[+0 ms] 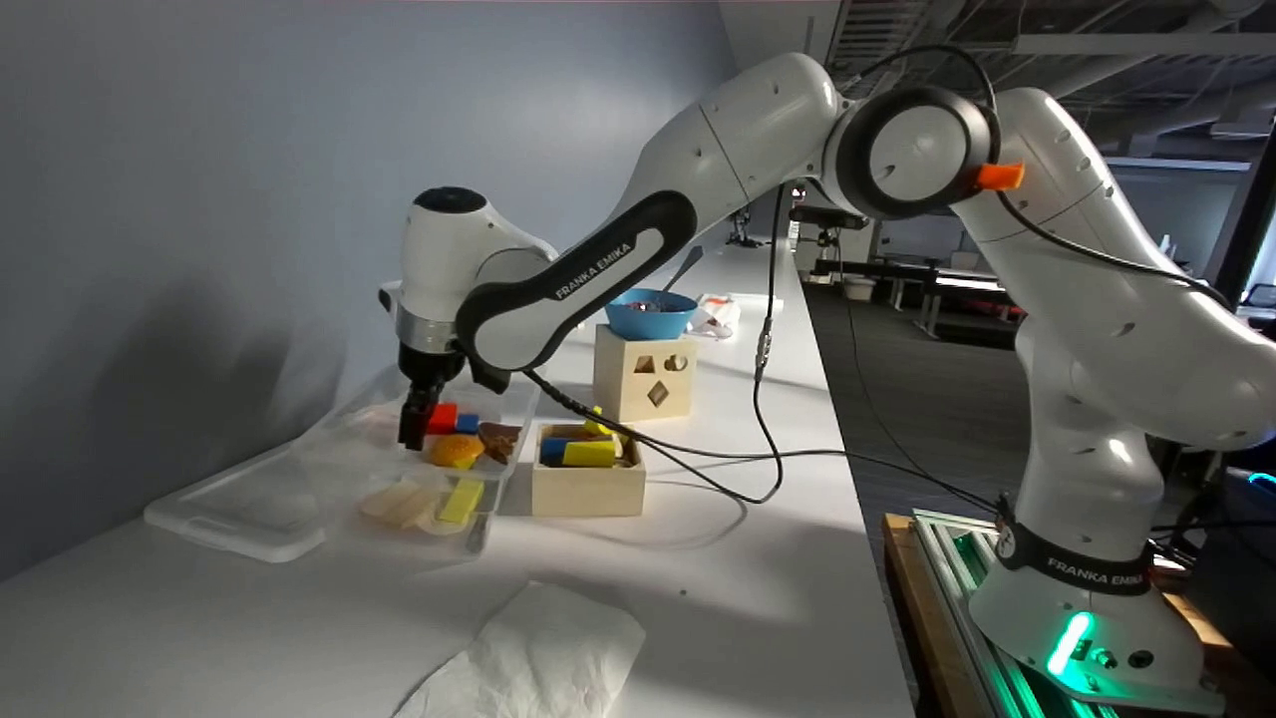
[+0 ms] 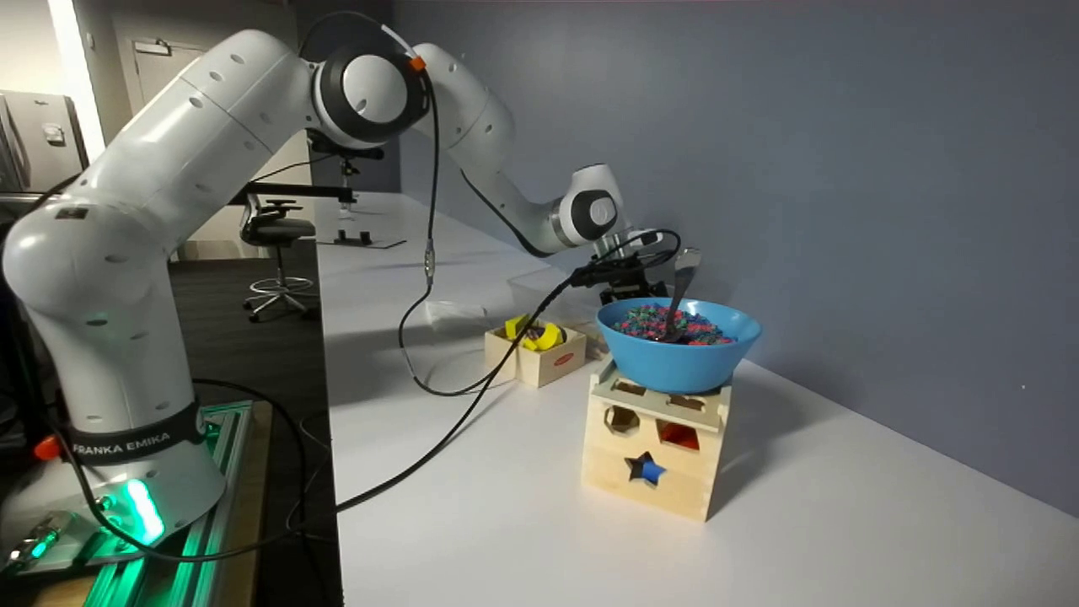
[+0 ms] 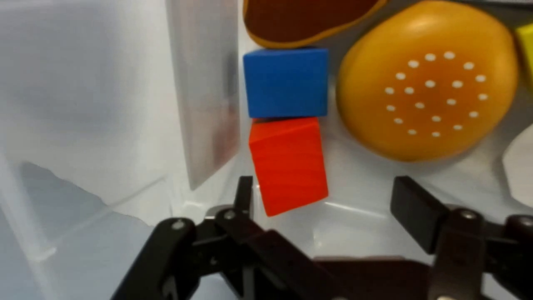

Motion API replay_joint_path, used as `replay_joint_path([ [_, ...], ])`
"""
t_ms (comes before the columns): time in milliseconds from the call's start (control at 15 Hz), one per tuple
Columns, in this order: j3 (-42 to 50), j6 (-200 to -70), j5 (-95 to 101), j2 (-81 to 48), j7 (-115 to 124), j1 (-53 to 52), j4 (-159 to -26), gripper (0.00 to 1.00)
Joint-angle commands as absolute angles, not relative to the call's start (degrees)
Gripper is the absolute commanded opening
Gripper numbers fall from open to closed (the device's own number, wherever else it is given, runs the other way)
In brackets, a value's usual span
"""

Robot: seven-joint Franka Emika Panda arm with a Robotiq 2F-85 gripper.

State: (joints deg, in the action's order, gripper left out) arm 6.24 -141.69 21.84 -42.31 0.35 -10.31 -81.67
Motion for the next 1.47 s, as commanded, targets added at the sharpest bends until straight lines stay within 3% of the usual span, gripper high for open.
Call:
replay_joint_path([
  [0, 6.70, -137.72, 21.92, -45.28, 2.30, -11.30, -76.52, 0.54],
  [533, 4.86, -141.00, 22.59, -33.22, 0.61, -12.07, -89.65, 0.00],
  [800, 2.40, -145.38, 21.75, -24.22, -3.85, -9.88, -99.46, 0.00],
  [867, 1.51, -144.70, 20.57, -23.70, -5.30, -9.00, -99.77, 0.26],
  [1000, 2.90, -144.36, 21.22, -24.97, -0.77, -9.45, -98.48, 0.32],
  [1400, 2.53, -152.69, 15.77, -31.42, 4.17, -5.26, -94.81, 0.74],
])
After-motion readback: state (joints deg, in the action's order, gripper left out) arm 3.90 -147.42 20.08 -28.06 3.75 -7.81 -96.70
